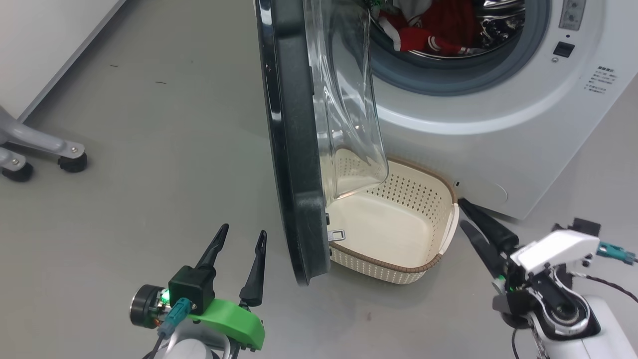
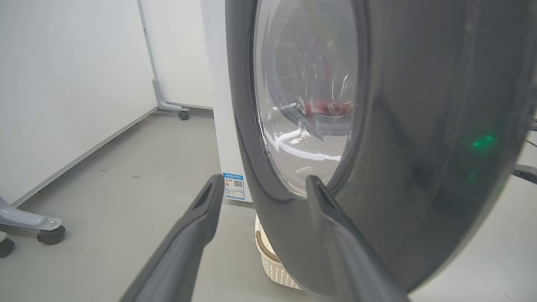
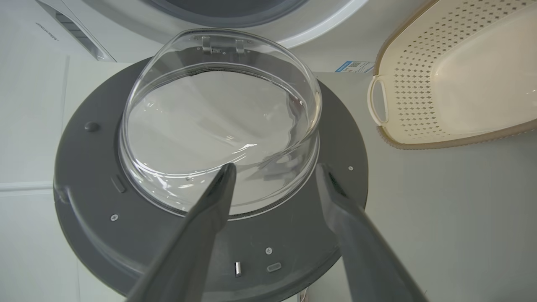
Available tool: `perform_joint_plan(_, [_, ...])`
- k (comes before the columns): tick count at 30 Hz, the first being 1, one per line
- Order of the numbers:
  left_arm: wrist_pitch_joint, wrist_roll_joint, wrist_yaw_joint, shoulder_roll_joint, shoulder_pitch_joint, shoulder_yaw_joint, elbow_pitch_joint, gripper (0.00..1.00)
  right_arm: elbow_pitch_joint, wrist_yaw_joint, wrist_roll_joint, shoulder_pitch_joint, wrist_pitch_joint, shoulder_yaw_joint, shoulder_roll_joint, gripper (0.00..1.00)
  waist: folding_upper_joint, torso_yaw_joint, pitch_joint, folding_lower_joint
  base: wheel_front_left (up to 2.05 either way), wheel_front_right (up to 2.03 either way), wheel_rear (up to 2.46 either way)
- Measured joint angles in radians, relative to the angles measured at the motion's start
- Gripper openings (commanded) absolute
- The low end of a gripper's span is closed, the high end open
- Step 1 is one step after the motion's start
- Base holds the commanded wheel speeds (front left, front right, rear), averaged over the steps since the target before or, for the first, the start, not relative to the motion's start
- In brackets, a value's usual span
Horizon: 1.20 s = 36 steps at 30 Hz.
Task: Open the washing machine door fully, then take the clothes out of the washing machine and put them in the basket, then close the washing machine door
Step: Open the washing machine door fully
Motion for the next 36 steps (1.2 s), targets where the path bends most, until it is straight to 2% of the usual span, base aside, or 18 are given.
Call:
perform_joint_plan(13, [0.000,0.000,0.000,0.001,0.028,0.010,0.013,1.00,-0.069,0.006,-0.429,0.156,-0.384,0.010,-0.074,1.00,0.0000,-0.022,-0.041,0.0000,0.00,0.00,0.00])
perform_joint_plan(17, [0.000,0.000,0.000,0.005,0.040,0.013,0.020,1.00,-0.062,0.006,-0.635,0.170,-0.513,0.035,-0.139,1.00,0.0000,-0.032,-0.053,0.0000,0.00,0.00,0.00])
perform_joint_plan(22, [0.000,0.000,0.000,0.012,0.047,0.012,0.030,1.00,-0.049,0.004,-0.853,0.181,-0.665,0.063,-0.179,1.00,0.0000,-0.044,-0.070,0.0000,0.00,0.00,0.00])
perform_joint_plan(24, [0.000,0.000,0.000,0.013,0.051,0.012,0.031,1.00,-0.049,-0.019,-0.927,0.183,-0.720,0.073,-0.189,1.00,0.0000,-0.048,-0.076,0.0000,0.00,0.00,0.00])
perform_joint_plan(29, [0.000,0.000,0.000,0.013,0.054,0.012,0.033,1.00,-0.049,-0.071,-1.058,0.186,-0.699,0.100,-0.195,1.00,0.0000,-0.051,-0.085,0.0000,0.00,0.00,0.00])
perform_joint_plan(33, [0.000,0.000,0.000,0.014,0.054,0.012,0.035,1.00,-0.041,-0.111,-1.110,0.206,-0.691,0.113,-0.170,1.00,0.0000,-0.051,-0.092,0.0001,0.00,0.00,0.00])
perform_joint_plan(36, [0.000,0.000,0.000,0.016,0.055,0.015,0.035,1.00,-0.038,-0.129,-1.131,0.221,-0.686,0.121,-0.140,1.00,0.0000,-0.051,-0.093,0.0000,0.00,0.00,0.00])
